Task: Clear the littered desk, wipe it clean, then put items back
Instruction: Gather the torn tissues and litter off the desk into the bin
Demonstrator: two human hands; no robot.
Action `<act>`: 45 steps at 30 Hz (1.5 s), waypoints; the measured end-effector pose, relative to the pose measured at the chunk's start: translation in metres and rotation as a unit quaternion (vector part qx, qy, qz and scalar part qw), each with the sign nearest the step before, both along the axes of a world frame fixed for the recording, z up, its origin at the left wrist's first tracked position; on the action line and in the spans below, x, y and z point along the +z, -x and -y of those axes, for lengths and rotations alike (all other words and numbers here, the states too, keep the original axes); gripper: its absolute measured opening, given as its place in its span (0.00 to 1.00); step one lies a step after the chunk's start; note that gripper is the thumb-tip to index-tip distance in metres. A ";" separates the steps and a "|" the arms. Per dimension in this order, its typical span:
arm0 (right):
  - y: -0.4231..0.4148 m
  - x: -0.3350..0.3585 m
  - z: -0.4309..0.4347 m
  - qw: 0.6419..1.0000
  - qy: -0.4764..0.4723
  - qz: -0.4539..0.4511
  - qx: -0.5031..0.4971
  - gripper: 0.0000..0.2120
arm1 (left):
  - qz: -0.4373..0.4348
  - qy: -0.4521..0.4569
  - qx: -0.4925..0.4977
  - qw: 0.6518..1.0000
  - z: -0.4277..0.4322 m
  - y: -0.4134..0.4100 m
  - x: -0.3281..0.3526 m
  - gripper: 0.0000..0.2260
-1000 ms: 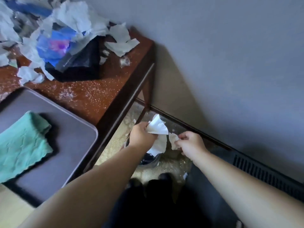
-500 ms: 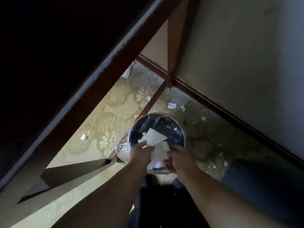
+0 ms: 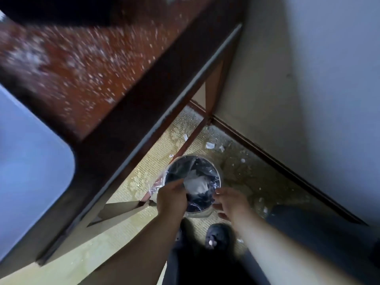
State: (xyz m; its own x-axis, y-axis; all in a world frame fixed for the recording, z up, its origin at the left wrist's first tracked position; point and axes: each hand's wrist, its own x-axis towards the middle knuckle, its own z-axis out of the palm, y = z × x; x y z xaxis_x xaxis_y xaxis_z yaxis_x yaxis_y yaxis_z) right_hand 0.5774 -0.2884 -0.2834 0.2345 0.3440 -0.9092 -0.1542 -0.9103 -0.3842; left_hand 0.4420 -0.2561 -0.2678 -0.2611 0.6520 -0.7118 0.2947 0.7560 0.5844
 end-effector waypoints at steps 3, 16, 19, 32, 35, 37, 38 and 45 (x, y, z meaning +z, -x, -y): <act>-0.003 0.063 -0.018 0.997 -0.046 0.038 0.055 0.08 | 0.002 -0.023 -0.074 0.997 -0.017 -0.014 0.063 0.13; -0.010 0.324 -0.088 0.860 -0.304 0.278 0.301 0.07 | -0.184 -0.235 -0.272 0.915 -0.085 0.043 0.338 0.13; -0.004 0.342 -0.092 0.821 -0.309 0.316 0.363 0.10 | -0.238 -0.211 -0.287 0.904 -0.080 0.069 0.350 0.11; 0.076 0.368 -0.190 0.717 -0.348 0.354 0.489 0.24 | -0.299 -0.278 -0.281 0.869 -0.187 0.142 0.361 0.27; 0.093 0.363 -0.242 0.733 -0.352 0.366 0.452 0.29 | -0.296 -0.241 -0.344 0.858 -0.225 0.146 0.347 0.38; 0.101 0.357 -0.274 0.730 -0.340 0.382 0.452 0.36 | -0.293 -0.216 -0.383 0.849 -0.243 0.146 0.335 0.42; 0.105 0.354 -0.289 0.727 -0.333 0.387 0.459 0.41 | -0.286 -0.205 -0.399 0.847 -0.251 0.146 0.329 0.42; 0.118 0.335 -0.359 0.722 -0.248 0.377 0.525 0.63 | -0.288 -0.179 -0.448 0.827 -0.281 0.152 0.296 0.38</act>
State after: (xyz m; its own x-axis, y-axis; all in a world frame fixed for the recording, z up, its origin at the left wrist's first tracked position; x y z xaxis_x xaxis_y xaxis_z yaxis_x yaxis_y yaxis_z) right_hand 0.4595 0.0709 0.0512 -0.0283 0.9315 -0.3627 0.9431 -0.0954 -0.3184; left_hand 0.2897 0.0245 0.0282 0.2136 0.9096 -0.3565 0.9504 -0.1089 0.2914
